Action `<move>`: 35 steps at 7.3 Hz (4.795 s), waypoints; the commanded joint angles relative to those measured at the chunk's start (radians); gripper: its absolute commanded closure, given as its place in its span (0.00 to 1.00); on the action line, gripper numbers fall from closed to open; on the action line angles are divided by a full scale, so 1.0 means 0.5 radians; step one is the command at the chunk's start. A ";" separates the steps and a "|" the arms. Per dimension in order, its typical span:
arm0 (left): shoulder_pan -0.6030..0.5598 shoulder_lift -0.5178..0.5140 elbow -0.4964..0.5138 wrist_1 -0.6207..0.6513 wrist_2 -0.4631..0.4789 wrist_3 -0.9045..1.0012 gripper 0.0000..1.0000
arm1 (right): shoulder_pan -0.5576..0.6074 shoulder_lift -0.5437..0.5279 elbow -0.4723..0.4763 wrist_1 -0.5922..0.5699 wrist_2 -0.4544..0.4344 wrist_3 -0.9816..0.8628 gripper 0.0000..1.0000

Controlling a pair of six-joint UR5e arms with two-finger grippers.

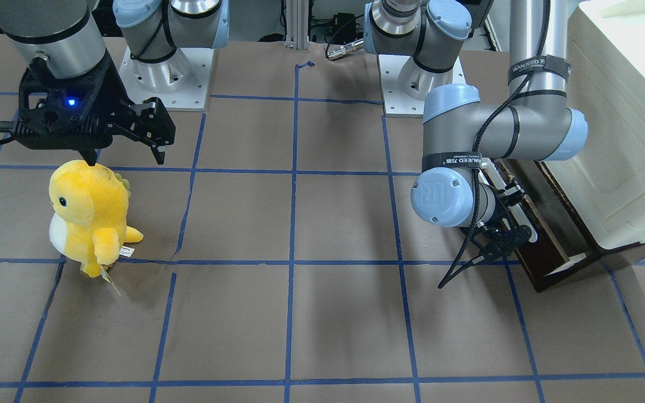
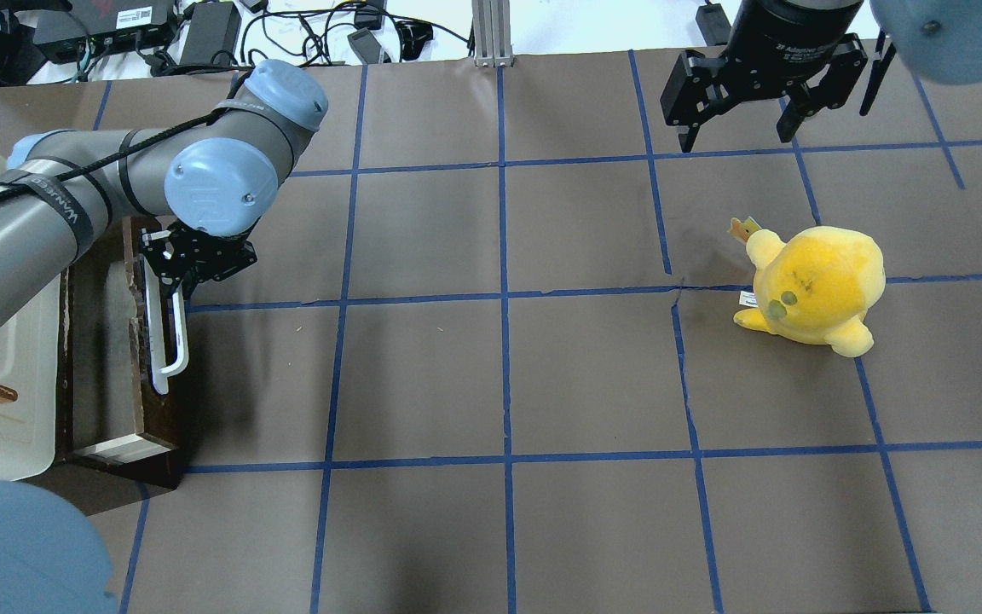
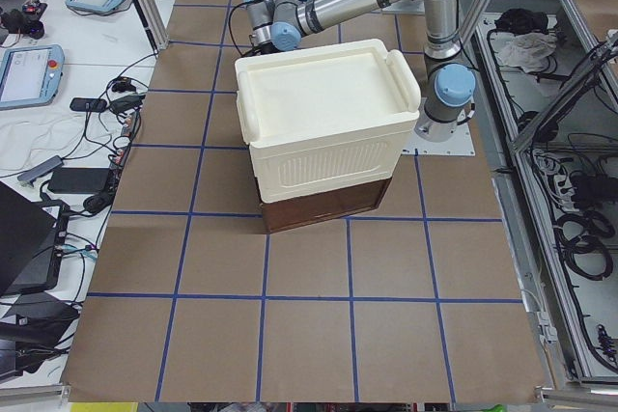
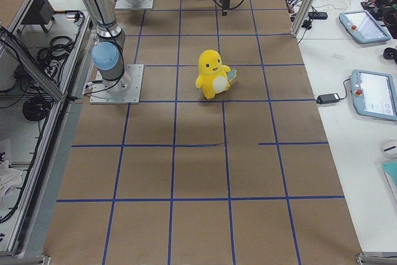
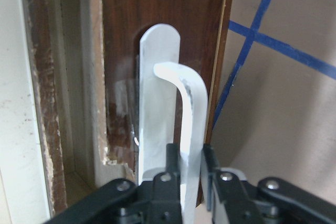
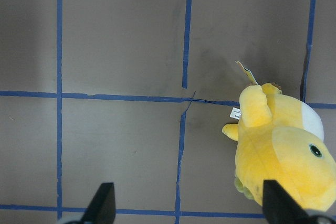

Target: Pull drawer sideways

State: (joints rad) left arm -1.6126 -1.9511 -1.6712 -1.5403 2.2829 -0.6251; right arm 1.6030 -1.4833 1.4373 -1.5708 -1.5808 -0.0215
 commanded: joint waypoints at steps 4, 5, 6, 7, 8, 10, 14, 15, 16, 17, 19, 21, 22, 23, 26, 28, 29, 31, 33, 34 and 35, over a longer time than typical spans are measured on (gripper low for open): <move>-0.045 -0.034 0.047 -0.036 -0.040 -0.072 1.00 | 0.000 0.000 0.000 0.000 0.002 0.000 0.00; -0.076 -0.040 0.075 -0.067 -0.062 -0.087 1.00 | 0.000 0.000 0.000 0.000 0.002 0.000 0.00; -0.085 -0.055 0.102 -0.113 -0.065 -0.136 1.00 | 0.000 0.000 0.000 0.000 -0.001 0.000 0.00; -0.091 -0.061 0.109 -0.119 -0.065 -0.143 1.00 | 0.000 0.000 0.000 0.000 -0.001 0.000 0.00; -0.106 -0.065 0.112 -0.119 -0.068 -0.152 1.00 | 0.000 0.000 0.000 0.000 0.002 0.000 0.00; -0.116 -0.071 0.127 -0.122 -0.096 -0.173 1.00 | 0.000 0.000 0.000 0.000 -0.001 -0.003 0.00; -0.159 -0.108 0.161 -0.122 -0.129 -0.216 1.00 | 0.000 0.000 0.000 0.000 0.002 0.000 0.00; -0.162 -0.114 0.170 -0.122 -0.133 -0.216 1.00 | 0.000 0.000 0.000 0.000 0.002 0.000 0.00; -0.168 -0.114 0.170 -0.122 -0.133 -0.219 1.00 | 0.000 0.000 0.000 0.000 0.002 0.000 0.00; -0.168 -0.114 0.173 -0.122 -0.130 -0.219 1.00 | 0.000 0.000 0.000 0.000 0.002 0.000 0.00; -0.168 -0.111 0.170 -0.122 -0.130 -0.216 0.77 | 0.000 0.000 0.000 0.000 0.002 0.000 0.00; -0.168 -0.092 0.204 -0.116 -0.133 -0.198 0.26 | 0.000 0.000 0.000 0.000 -0.001 0.000 0.00; -0.171 -0.077 0.243 -0.119 -0.151 -0.186 0.02 | 0.000 0.000 0.000 0.000 -0.001 0.000 0.00; -0.174 -0.031 0.277 -0.116 -0.224 -0.167 0.00 | 0.000 0.000 0.000 0.000 -0.001 0.000 0.00; -0.186 0.153 0.537 -0.202 -0.674 0.148 0.00 | 0.000 0.000 0.000 0.000 -0.001 -0.003 0.00; -0.128 0.309 0.578 -0.202 -1.052 0.477 0.00 | 0.000 0.000 0.000 0.000 0.002 0.000 0.00; -0.086 0.383 0.578 -0.202 -1.059 0.656 0.00 | 0.000 0.000 0.000 0.000 0.002 0.000 0.00; 0.009 0.505 0.545 -0.202 -1.229 0.982 0.00 | 0.000 0.000 0.000 0.000 -0.001 0.000 0.00; 0.108 0.598 0.496 -0.193 -1.274 1.364 0.00 | 0.000 0.000 0.000 0.000 0.002 0.000 0.00; 0.169 0.635 0.474 -0.175 -1.286 1.497 0.00 | 0.000 0.000 0.000 0.000 -0.001 0.000 0.00; 0.191 0.659 0.437 -0.168 -1.359 1.471 0.00 | 0.000 0.000 0.000 0.000 -0.001 0.000 0.00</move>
State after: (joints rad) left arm -1.5399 -1.6415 -1.4328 -1.6304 1.6350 0.0793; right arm 1.6030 -1.4834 1.4374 -1.5708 -1.5812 -0.0215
